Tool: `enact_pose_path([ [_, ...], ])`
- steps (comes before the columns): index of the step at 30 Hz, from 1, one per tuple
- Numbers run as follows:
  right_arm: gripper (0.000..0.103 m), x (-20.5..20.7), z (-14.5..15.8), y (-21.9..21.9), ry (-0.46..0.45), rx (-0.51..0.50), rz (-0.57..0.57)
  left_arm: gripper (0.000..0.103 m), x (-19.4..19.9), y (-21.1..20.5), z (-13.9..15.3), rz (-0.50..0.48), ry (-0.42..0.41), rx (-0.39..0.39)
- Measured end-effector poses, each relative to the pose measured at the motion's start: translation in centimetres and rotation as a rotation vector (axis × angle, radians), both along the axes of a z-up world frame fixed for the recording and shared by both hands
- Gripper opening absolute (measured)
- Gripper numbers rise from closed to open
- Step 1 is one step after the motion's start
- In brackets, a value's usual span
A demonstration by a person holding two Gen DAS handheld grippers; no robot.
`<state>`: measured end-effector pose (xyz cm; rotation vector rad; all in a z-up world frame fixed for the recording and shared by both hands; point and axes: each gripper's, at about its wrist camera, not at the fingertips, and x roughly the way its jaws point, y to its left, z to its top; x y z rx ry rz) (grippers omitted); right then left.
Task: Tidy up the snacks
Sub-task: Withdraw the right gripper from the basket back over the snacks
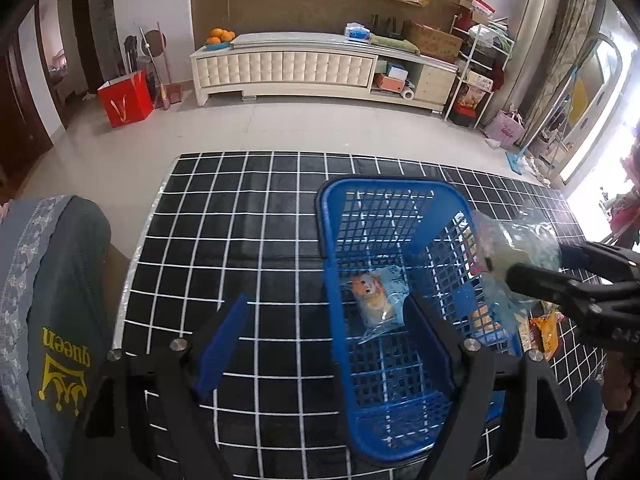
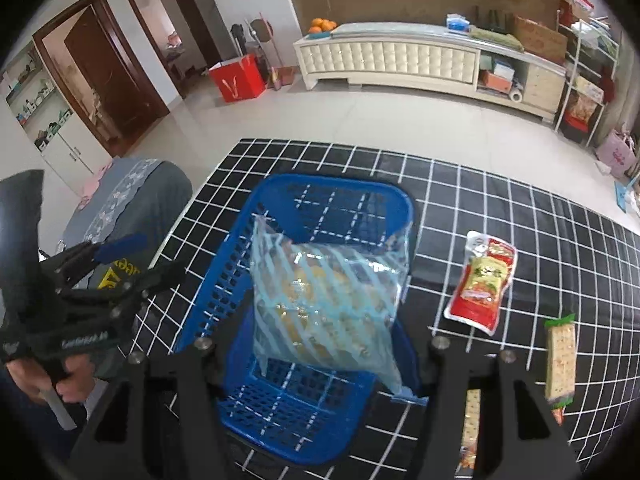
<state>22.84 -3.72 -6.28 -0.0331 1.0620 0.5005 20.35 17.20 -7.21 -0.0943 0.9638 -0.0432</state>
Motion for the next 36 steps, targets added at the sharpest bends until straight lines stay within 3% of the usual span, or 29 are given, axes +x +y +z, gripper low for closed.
enact_pose_path([
  [7,0.065,2.5,-1.3,1.8,0.023,-0.061,0.004,0.079,0.2,1.6,0.0,0.018,-0.005,-0.009],
  [15,0.066,5.1,-2.6,3.7,-0.016,-0.195,0.008,0.079,1.6,2.1,-0.5,0.033,-0.001,-0.024],
  [18,0.074,5.5,-3.6,4.5,-0.018,-0.280,0.039,0.079,2.2,1.9,-1.1,0.028,0.009,-0.014],
  [21,0.093,4.9,-3.4,4.4,-0.075,-0.317,0.045,0.079,2.5,1.7,-1.6,0.034,0.018,-0.018],
  [27,0.096,3.6,-2.0,2.9,-0.087,-0.273,0.036,0.079,1.9,1.1,-1.6,0.035,0.020,-0.025],
  [36,0.096,0.5,1.2,0.0,-0.106,-0.187,-0.014,0.079,-1.0,-1.3,1.4,0.010,-0.056,-0.014],
])
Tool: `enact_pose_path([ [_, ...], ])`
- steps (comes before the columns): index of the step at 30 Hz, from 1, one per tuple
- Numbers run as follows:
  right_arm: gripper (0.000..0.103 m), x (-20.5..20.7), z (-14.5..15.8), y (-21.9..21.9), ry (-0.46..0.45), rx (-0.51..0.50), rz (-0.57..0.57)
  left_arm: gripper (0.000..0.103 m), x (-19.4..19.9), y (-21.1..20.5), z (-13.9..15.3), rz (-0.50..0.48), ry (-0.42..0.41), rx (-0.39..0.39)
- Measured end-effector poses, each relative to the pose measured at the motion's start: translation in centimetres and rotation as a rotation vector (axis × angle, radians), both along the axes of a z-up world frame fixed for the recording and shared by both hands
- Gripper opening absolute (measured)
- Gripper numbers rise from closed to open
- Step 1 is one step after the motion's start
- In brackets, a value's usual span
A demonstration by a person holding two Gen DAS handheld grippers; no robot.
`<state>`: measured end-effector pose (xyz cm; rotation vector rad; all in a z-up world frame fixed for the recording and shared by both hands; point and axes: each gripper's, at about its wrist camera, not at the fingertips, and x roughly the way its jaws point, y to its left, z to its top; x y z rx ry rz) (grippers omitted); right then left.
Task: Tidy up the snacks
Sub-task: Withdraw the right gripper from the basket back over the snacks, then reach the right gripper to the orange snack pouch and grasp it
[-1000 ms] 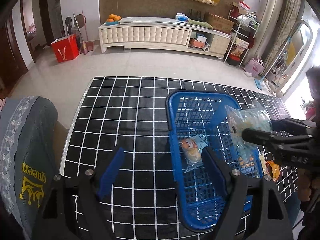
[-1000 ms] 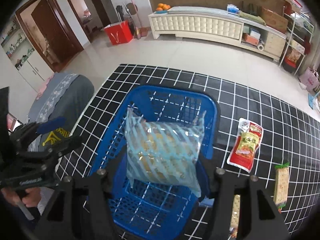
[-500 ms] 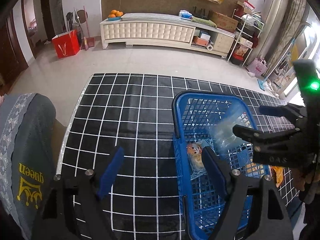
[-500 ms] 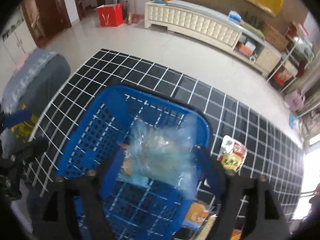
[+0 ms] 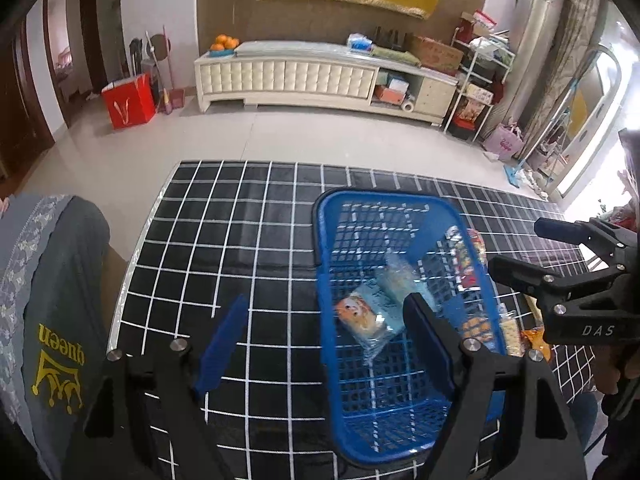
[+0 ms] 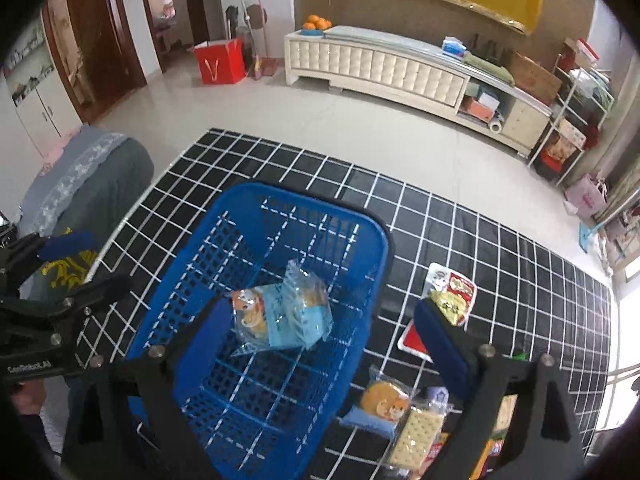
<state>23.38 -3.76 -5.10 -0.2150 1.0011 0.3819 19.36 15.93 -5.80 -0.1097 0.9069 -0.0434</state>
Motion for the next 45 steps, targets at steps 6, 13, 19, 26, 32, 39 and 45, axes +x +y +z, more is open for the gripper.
enact_pose_path([
  [6,0.096,-2.9,2.5,-2.4,-0.026,0.047,-0.026,0.079,-2.5,-2.8,2.3,-0.042,-0.059,0.032],
  [13,0.096,-6.2,4.8,-5.3,-0.057,0.089,-0.054,0.081,-5.1,-6.5,4.2,-0.090,-0.112,0.062],
  [19,0.096,-8.6,5.7,-8.6,-0.069,0.132,-0.097,0.084,-6.4,-9.5,4.9,-0.123,-0.136,0.089],
  [26,0.096,-10.1,5.5,-12.8,-0.070,0.146,-0.150,0.084,-7.1,-13.7,4.7,-0.193,-0.135,0.103],
  [32,0.096,-10.7,4.2,-16.7,-0.048,0.151,-0.200,0.084,-6.6,-17.9,3.6,-0.237,-0.110,0.101],
  [39,0.096,-10.8,1.5,-21.2,0.006,0.145,-0.246,0.084,-5.9,-22.7,1.6,-0.297,-0.070,0.099],
  [45,0.096,-11.0,-1.9,-23.9,0.055,0.129,-0.252,0.084,-5.3,-26.2,-1.9,-0.341,-0.005,0.104],
])
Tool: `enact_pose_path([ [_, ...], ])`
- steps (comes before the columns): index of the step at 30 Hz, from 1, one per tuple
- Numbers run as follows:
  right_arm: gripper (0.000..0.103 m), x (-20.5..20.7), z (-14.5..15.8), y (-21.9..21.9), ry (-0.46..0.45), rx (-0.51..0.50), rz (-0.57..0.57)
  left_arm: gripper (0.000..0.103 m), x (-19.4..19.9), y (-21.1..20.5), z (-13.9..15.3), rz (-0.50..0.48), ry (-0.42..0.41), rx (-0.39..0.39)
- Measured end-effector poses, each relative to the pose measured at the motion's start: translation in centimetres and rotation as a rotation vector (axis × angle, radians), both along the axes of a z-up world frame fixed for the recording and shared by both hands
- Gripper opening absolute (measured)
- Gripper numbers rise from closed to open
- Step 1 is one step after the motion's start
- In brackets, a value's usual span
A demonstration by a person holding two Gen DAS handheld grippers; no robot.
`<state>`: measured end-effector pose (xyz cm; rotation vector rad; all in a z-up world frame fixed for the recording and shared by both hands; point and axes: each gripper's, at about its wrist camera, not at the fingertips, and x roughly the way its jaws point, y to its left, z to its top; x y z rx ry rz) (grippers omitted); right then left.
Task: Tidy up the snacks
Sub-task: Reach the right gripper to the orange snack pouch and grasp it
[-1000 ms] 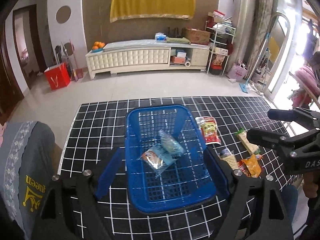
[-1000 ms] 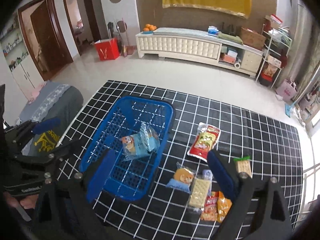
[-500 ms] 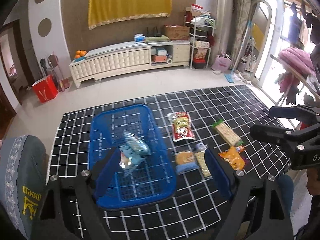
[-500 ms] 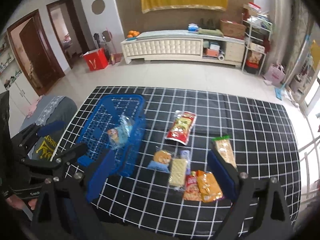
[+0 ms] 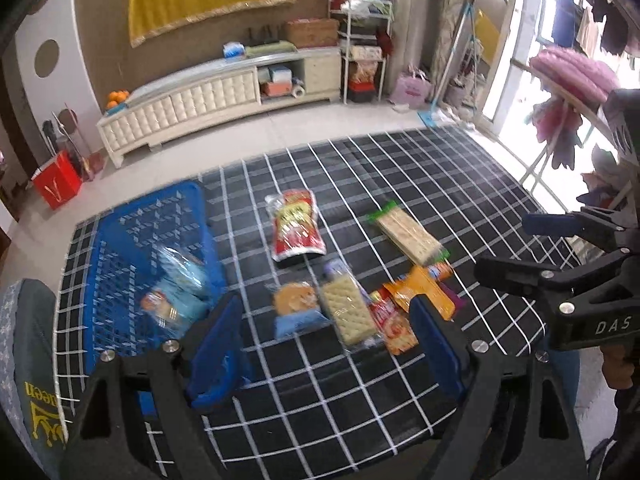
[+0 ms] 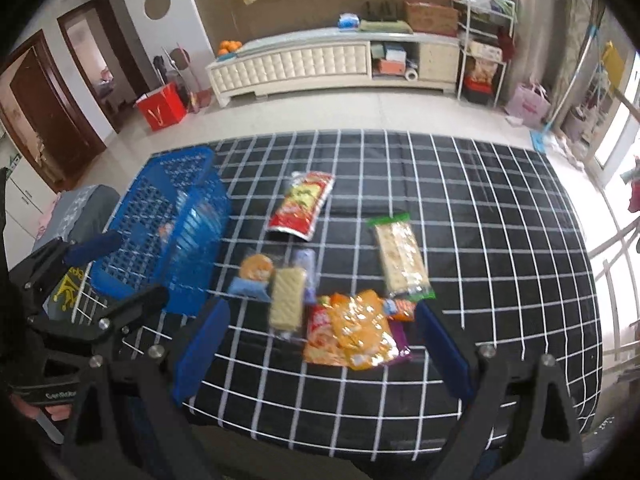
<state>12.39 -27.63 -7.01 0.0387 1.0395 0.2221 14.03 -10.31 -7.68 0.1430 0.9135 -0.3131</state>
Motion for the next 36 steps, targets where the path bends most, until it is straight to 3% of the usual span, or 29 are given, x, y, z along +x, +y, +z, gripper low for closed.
enact_pose_path([
  [13,0.096,-0.4,-8.5,-1.6,0.066,-0.034,0.111,0.084,-0.8,-2.0,-9.7,0.004,0.180,-0.032],
  [17,0.096,0.6,-10.6,-1.7,0.098,-0.057,0.119,0.084,-0.5,-2.4,-11.6,0.016,0.201,0.000],
  [22,0.088,2.1,-13.0,-1.8,0.137,-0.075,0.107,0.084,0.2,-2.1,-12.7,0.039,0.233,-0.016],
  [30,0.087,3.3,-14.8,-1.0,0.170,-0.113,0.138,0.084,0.7,-1.5,-13.7,0.058,0.259,-0.022],
  [32,0.071,3.7,-15.4,-0.7,0.179,-0.121,0.148,0.084,0.7,-1.4,-13.9,0.062,0.265,-0.024],
  [36,0.067,3.7,-15.6,-0.2,0.160,-0.156,0.168,0.084,0.7,-1.2,-14.0,0.067,0.268,-0.021],
])
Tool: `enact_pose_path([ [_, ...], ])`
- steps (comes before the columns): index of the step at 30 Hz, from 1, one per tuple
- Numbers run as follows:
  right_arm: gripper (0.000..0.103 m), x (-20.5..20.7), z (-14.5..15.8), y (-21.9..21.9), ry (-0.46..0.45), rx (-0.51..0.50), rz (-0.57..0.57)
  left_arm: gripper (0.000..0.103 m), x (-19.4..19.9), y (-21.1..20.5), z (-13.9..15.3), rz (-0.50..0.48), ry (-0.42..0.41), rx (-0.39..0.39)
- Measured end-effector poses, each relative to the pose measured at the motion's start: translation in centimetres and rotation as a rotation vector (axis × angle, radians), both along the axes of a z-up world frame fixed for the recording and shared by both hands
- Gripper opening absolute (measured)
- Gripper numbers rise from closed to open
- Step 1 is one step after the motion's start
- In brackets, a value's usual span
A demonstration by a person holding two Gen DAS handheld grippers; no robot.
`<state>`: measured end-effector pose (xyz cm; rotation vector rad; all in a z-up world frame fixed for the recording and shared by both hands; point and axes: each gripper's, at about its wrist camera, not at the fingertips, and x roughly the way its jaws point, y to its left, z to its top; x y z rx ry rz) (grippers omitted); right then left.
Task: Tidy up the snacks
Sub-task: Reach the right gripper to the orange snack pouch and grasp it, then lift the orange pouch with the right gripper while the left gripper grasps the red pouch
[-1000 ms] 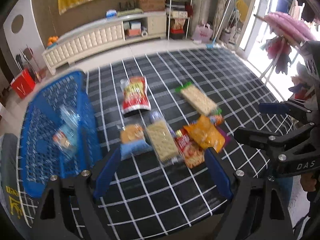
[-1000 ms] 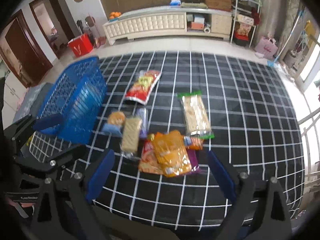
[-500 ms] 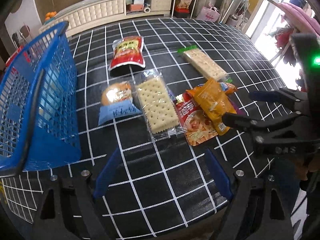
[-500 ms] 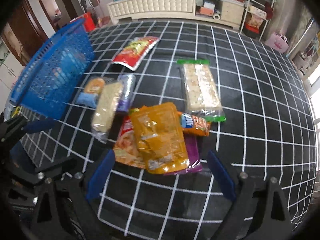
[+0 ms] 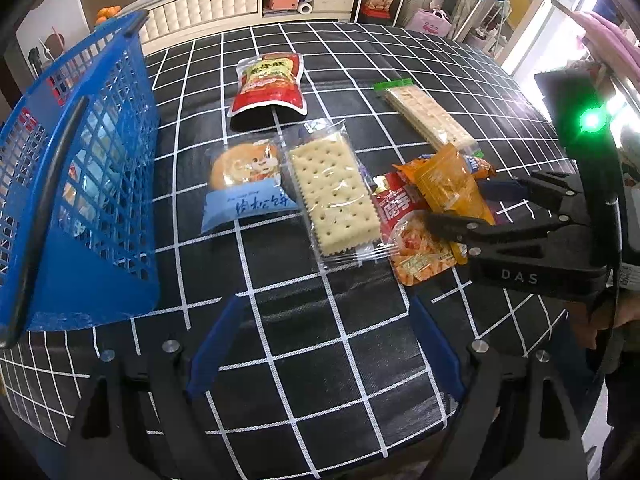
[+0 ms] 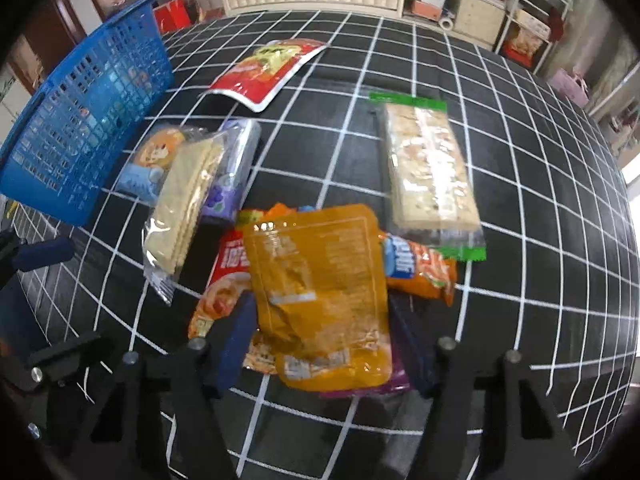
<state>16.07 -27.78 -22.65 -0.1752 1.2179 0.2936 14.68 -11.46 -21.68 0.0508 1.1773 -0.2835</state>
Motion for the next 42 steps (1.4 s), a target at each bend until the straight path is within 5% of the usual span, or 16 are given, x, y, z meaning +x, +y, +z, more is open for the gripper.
enact_pose_path([
  [3,0.057,-0.3,0.1,-0.1,-0.010,-0.005,0.007,0.084,0.0,0.2,0.1,0.010,0.004,-0.007],
  [5,0.041,-0.6,0.2,-0.5,-0.029,-0.044,0.000,0.084,0.1,0.1,0.1,0.012,0.008,-0.011],
  [20,0.040,-2.6,3.5,-5.9,-0.045,0.112,-0.164,0.084,2.1,-5.8,-0.3,-0.079,0.021,-0.033],
  [27,0.040,-2.7,3.3,-8.2,-0.021,0.174,-0.233,0.084,5.3,-7.8,-1.8,-0.022,0.081,-0.065],
  [34,0.040,-2.6,3.6,-9.3,-0.011,0.230,-0.259,0.084,7.8,-9.1,-2.5,-0.009,0.128,0.023],
  [36,0.040,-2.6,3.6,-9.5,-0.013,0.237,-0.258,0.068,8.3,-9.7,-2.8,-0.019,0.160,0.039],
  [42,0.040,-2.5,3.7,-10.3,-0.012,0.249,-0.272,0.067,9.8,-10.6,-3.7,0.011,0.199,0.092],
])
